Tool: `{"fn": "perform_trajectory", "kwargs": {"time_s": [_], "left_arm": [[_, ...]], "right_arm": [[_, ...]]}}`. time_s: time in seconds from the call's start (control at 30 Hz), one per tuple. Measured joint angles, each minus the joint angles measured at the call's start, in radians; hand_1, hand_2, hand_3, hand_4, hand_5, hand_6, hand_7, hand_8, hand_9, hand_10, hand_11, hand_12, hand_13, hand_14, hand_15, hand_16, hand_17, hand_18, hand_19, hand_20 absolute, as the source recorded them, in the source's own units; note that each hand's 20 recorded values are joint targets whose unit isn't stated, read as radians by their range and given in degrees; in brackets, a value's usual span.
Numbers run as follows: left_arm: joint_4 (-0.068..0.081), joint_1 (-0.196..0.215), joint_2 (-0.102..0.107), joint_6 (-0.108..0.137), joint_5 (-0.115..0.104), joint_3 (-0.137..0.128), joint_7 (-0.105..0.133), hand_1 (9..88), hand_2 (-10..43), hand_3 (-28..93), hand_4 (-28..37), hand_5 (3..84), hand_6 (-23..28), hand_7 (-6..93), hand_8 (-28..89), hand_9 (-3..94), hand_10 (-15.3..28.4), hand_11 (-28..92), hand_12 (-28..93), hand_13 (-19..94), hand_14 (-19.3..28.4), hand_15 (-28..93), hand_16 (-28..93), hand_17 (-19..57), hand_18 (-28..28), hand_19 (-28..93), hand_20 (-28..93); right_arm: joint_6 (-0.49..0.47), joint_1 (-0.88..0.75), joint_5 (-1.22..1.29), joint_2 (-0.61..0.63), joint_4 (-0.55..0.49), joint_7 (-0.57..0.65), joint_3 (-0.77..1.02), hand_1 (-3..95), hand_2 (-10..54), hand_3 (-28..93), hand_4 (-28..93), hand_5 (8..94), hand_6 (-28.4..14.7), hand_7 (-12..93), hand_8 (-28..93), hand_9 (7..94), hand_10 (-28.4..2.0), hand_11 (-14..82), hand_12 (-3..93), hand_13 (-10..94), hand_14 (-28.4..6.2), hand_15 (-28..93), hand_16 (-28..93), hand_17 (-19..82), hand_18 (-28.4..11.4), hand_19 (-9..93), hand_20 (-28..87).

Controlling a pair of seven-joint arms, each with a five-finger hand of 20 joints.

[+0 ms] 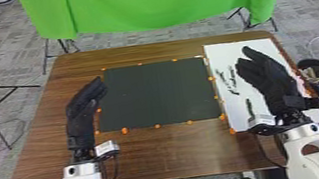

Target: Arrange flowers

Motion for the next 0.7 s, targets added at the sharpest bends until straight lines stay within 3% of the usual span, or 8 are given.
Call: {"fn": "perform_trajectory", "kwargs": {"time_s": [0.1,0.2,0.33,0.7], "left_arm": [[-0.001,0.001,0.013,-0.017,-0.004,0.007,-0.034,25.3,-8.0,72,-20.2,46.1,1.2,14.5,-8,42.3,12.5,15,9,36,16.1,16,0,5.3,10.1,10,13],[-0.001,0.0,0.026,-0.046,0.006,0.007,-0.04,25.3,-7.8,72,-20.0,46.2,1.4,14.4,-8,42.3,12.6,15,10,35,16.1,16,0,5.2,10.0,10,13],[-0.001,-0.005,0.035,-0.046,0.018,0.016,-0.039,25.3,-7.8,72,-19.8,46.3,1.4,14.4,-8,42.3,12.6,15,10,35,16.1,16,0,5.1,9.9,9,13],[-0.001,-0.021,0.037,-0.04,0.013,0.028,-0.034,25.9,-7.7,71,-20.0,46.3,1.6,14.2,-8,41.9,12.6,15,10,35,16.0,16,0,5.6,10.4,10,13]], "right_arm": [[-0.024,-0.001,0.009,0.0,0.0,0.012,0.014,9.1,-9.5,77,-22,34.5,-1.3,13,-10,36.5,-14.2,3.2,12.7,24,-15.2,4,17,11,-14.3,4,21],[-0.021,-0.001,0.009,0.0,0.002,0.016,0.016,9.0,-9.5,77,-21,34.5,-1.3,13,-10,36.4,-14.2,3.2,12.6,24,-15.4,4,17,11,-14.4,4,21],[-0.02,-0.001,0.003,-0.008,0.002,0.024,0.023,8.9,-9.5,77,-21,34.6,-1.3,13,-9,36.2,-14.2,3.2,12.5,24,-15.3,4,17,11,-14.4,4,21],[0.015,0.0,-0.011,-0.021,0.004,0.026,0.022,9.8,-9.5,77,-21,35.8,-1.7,13,-9,36.6,-14.0,3.3,12.5,25,-14.2,5,15,13,-13.3,2,21]]}}
